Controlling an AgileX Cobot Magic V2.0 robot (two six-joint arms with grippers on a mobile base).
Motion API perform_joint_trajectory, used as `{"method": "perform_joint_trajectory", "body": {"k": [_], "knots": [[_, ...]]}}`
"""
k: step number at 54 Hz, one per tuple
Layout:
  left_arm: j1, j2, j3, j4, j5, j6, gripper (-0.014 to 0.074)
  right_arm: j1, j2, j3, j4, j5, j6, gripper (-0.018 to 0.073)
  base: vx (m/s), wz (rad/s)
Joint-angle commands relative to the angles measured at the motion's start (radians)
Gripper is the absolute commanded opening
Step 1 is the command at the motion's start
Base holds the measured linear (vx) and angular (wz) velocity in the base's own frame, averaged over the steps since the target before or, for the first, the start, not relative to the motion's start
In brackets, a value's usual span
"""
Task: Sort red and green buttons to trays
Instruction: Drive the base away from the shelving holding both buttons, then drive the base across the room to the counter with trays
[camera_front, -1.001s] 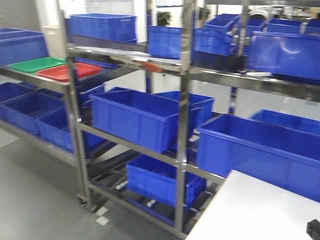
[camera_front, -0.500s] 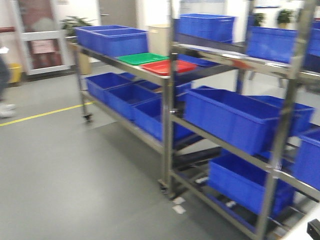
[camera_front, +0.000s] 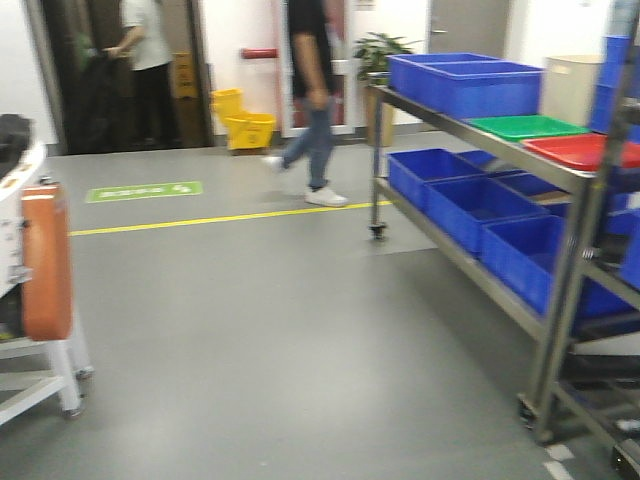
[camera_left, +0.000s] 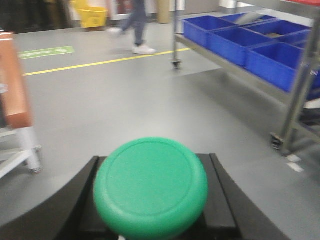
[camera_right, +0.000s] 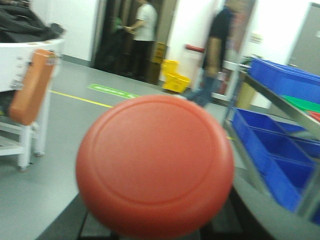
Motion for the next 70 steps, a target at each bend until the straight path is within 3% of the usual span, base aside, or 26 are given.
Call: {"method": "perform_joint_trajectory", "body": {"k": [1,28,70], "knots": [[-0.002,0.008,-0.025,0.003,-0.09,-0.005,0.0004,-0.003,0.001,-0.03,0.022,-0.021,0.001,-0.0009,0.14,0.61],[-0.002,0.008,-0.025,0.003,-0.09,-0.005,0.0004,-0.003,0.001,-0.03,0.024,-0.023,0.001,-0.0009,0.24,0.34],[-0.003,0.009,-0.025,0.003,-0.089,-0.005,0.0004,-0.003,0.006,-0.03,0.024,-0.029,0.001,-0.0009,0.46,-0.08]]}}
